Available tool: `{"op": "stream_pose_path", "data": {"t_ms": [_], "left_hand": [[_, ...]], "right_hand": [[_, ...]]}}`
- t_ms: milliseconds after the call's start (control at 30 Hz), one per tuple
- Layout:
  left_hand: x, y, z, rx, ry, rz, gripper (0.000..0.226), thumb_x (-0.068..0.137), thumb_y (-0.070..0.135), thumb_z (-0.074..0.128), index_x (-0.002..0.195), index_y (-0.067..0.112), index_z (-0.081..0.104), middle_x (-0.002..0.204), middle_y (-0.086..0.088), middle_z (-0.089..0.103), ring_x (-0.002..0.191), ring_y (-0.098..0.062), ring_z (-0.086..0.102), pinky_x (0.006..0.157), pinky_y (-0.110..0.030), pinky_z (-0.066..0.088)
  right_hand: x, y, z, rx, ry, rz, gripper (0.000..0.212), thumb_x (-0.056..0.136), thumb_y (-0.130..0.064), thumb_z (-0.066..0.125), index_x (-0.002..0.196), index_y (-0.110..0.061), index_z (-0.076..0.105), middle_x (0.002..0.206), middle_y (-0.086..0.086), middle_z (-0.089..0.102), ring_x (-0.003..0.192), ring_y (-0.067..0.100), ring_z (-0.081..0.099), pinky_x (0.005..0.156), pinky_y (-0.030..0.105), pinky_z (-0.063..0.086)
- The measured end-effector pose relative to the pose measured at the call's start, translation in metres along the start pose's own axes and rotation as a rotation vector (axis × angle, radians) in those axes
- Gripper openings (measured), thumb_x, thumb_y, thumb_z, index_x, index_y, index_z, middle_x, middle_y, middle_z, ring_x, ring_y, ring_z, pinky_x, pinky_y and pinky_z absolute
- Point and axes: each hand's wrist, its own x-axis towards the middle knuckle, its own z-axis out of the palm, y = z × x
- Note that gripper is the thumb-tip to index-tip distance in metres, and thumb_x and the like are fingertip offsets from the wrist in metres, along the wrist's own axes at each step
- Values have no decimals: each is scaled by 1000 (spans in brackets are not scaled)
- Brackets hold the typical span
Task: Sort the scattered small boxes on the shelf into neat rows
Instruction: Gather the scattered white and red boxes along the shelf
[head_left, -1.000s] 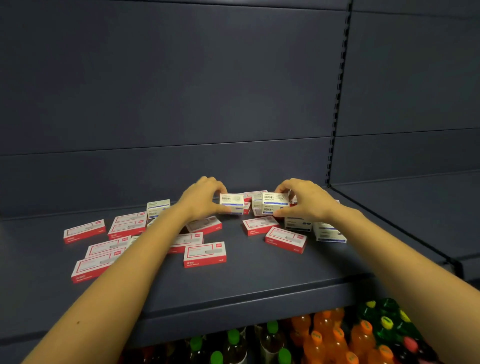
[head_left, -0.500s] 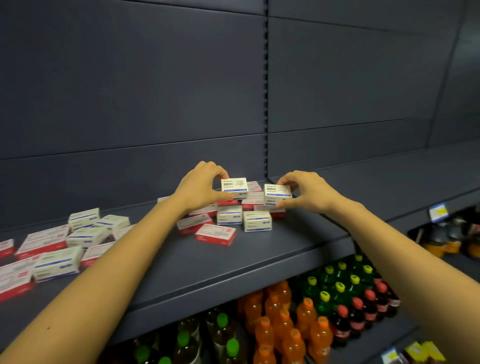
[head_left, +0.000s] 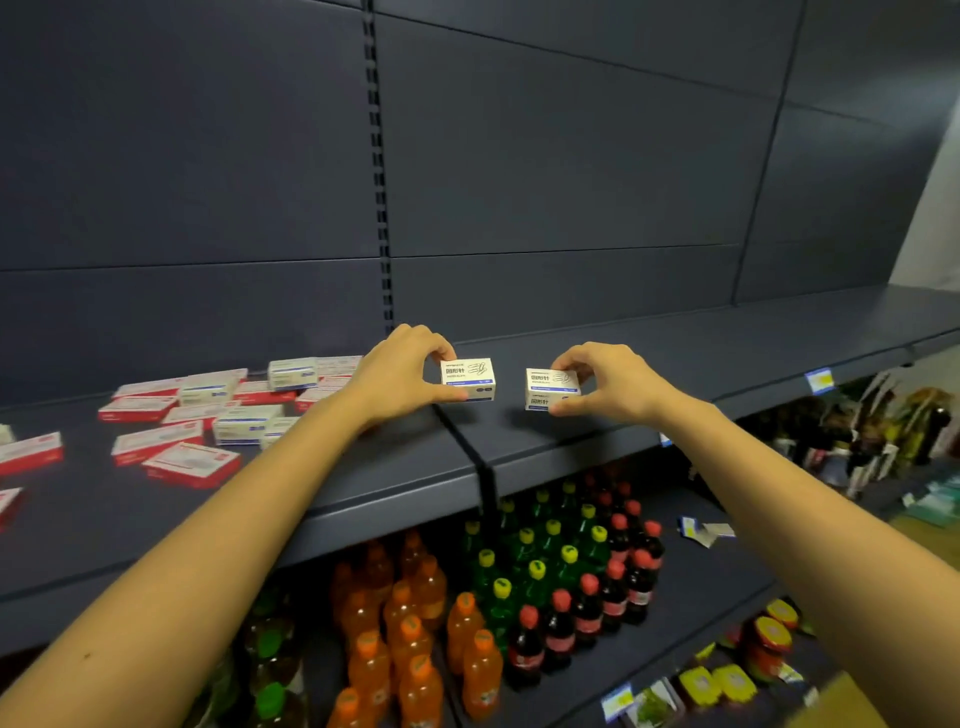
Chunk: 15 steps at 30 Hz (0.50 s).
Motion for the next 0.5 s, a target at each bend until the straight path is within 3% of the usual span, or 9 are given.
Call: {"op": "stream_pose_path", "data": {"t_ms": [133, 500], "left_hand": [[19, 33, 30, -8, -16, 14, 43, 74, 42, 72, 108, 19, 59, 111, 3, 57, 97, -7, 41, 81, -27, 39], [90, 85, 97, 27, -56, -2, 45, 73, 44, 72, 108, 19, 58, 113, 2, 58, 100, -11, 44, 79, -27, 39]], "right_hand": [[-7, 43, -17, 7, -5, 1, 44, 74, -29, 76, 111, -16, 58, 113, 3, 63, 98, 17, 59, 87, 32, 49], [10, 141, -49, 8, -19, -17, 43, 75, -28, 75, 112, -18, 58, 114, 1, 61, 94, 11, 55, 83, 27, 47]]}}
